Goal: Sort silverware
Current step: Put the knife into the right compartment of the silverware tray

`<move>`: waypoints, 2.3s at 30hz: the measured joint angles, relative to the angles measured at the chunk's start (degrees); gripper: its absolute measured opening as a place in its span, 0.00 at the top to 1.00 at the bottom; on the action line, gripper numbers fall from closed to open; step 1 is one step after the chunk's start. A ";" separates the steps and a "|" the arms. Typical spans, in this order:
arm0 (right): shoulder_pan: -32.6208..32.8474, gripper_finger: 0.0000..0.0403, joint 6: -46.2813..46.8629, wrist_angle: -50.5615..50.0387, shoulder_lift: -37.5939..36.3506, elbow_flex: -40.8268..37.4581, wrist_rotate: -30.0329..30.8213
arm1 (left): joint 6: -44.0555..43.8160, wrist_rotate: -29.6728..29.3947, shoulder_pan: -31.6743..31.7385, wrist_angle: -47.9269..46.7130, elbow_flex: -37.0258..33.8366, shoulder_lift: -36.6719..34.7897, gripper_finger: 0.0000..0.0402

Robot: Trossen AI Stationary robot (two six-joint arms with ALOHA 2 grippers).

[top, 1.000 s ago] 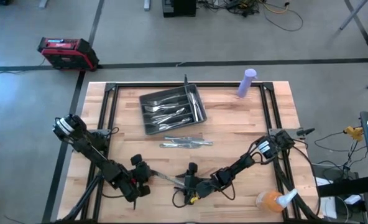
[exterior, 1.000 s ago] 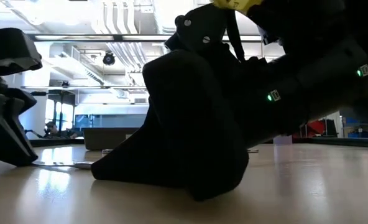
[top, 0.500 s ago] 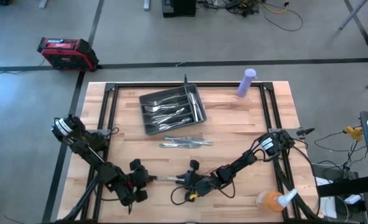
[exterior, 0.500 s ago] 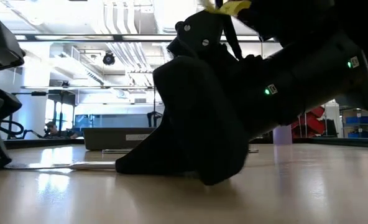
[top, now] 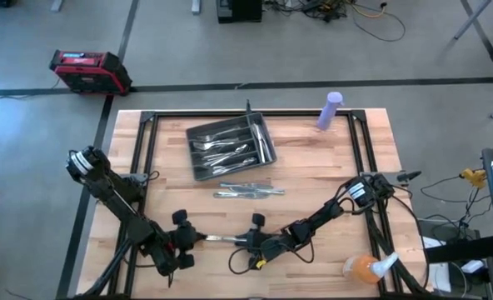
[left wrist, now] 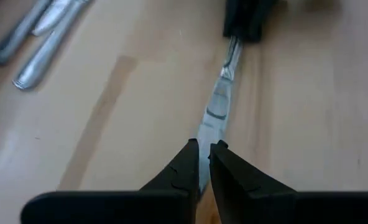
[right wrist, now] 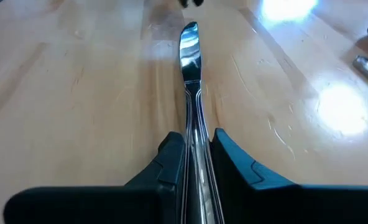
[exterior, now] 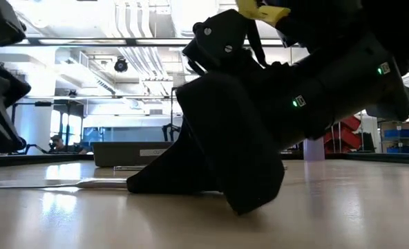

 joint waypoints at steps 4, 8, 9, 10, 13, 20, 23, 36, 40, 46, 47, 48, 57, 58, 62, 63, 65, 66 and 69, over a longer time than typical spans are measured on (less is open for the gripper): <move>-0.18 0.89 -4.64 -0.66 -1.13 -0.01 0.41 | -0.11 -4.81 0.28 -0.24 -0.02 0.31 0.94; -0.73 0.89 -8.41 -0.67 -1.26 0.03 -0.01 | 2.59 -6.25 1.72 4.90 -0.02 1.27 0.94; -0.90 0.89 -9.41 -0.65 -1.28 0.03 -0.12 | 4.19 -5.57 2.39 7.03 -0.02 1.57 0.94; -1.05 0.89 -10.18 -0.63 -1.30 0.03 -0.25 | 6.39 -4.80 3.16 9.58 -0.02 1.86 0.94; -1.51 0.89 -11.79 -0.65 -1.34 0.03 -0.83 | 13.14 -2.09 5.63 17.01 -0.02 3.16 0.93; -2.12 0.89 -12.37 -1.02 -1.37 0.03 -1.91 | 16.12 14.42 13.44 23.69 0.05 5.42 0.79; -2.12 0.89 -13.07 -1.00 -1.40 0.03 -1.75 | 16.51 16.33 15.22 24.16 0.05 6.92 0.70; -2.12 0.89 -18.00 -1.71 -2.96 0.03 -0.84 | 15.95 17.92 18.03 27.76 0.49 13.76 0.51; -2.14 0.89 -18.60 -2.03 -3.05 -0.01 -0.40 | 19.47 16.40 18.08 27.88 0.38 14.03 0.73; -2.27 0.86 -19.36 -2.54 -3.37 0.05 0.43 | 24.40 16.27 18.14 26.94 0.32 12.08 0.97; -2.25 0.81 -19.21 -2.81 -3.61 0.11 1.02 | 25.21 15.68 18.13 26.49 0.37 11.85 0.97; -2.23 0.77 -19.10 -3.00 -4.10 0.12 1.28 | 26.25 14.81 18.08 25.85 0.49 11.38 0.98; -4.35 0.51 -16.98 -8.70 -8.51 -0.47 1.09 | 35.26 3.66 18.52 12.52 4.20 9.31 0.99; -4.75 0.50 -16.59 -8.77 -8.64 -0.62 1.03 | 35.74 3.57 18.63 11.91 4.33 9.31 0.99; -5.42 0.49 -19.82 -7.38 -9.36 -0.81 2.20 | 35.99 2.00 19.31 8.96 4.59 9.09 0.99; -5.56 0.50 -21.69 -7.04 -9.90 -0.94 2.66 | 36.04 1.14 19.59 7.75 4.64 9.00 0.99; -6.11 0.51 -24.93 -5.94 -11.23 -1.11 4.41 | 36.46 0.85 20.64 5.42 4.61 8.96 0.99; -6.30 0.51 -26.40 -5.48 -12.30 -1.21 5.85 | 36.76 0.97 21.36 5.25 4.60 8.96 0.99; -7.75 0.53 -29.94 -5.17 -16.30 -3.79 10.41 | 40.28 1.03 24.46 5.66 4.64 7.55 0.99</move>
